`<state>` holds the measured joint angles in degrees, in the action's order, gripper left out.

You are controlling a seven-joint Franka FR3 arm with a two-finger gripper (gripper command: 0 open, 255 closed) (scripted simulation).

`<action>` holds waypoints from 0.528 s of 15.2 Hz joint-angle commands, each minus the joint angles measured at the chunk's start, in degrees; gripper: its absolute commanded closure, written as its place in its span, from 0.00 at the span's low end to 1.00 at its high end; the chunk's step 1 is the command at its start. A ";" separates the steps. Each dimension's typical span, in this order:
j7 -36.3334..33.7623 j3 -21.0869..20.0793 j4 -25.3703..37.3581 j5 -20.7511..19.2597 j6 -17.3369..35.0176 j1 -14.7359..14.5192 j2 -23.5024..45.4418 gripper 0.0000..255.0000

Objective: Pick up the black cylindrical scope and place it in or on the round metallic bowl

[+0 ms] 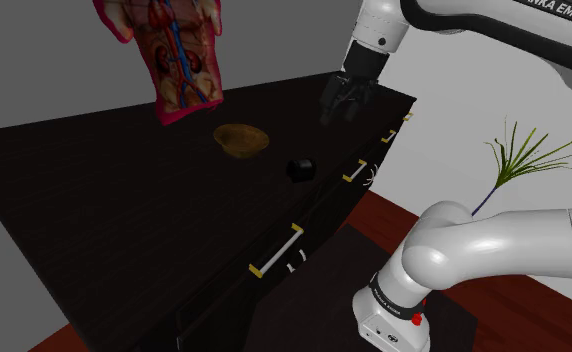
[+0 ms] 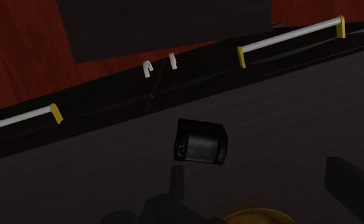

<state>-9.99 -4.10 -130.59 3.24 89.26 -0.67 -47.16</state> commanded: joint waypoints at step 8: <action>-6.40 -1.65 -6.45 0.14 9.58 3.16 7.79 0.00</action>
<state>-15.28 -5.41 -135.83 3.28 97.31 2.09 -40.31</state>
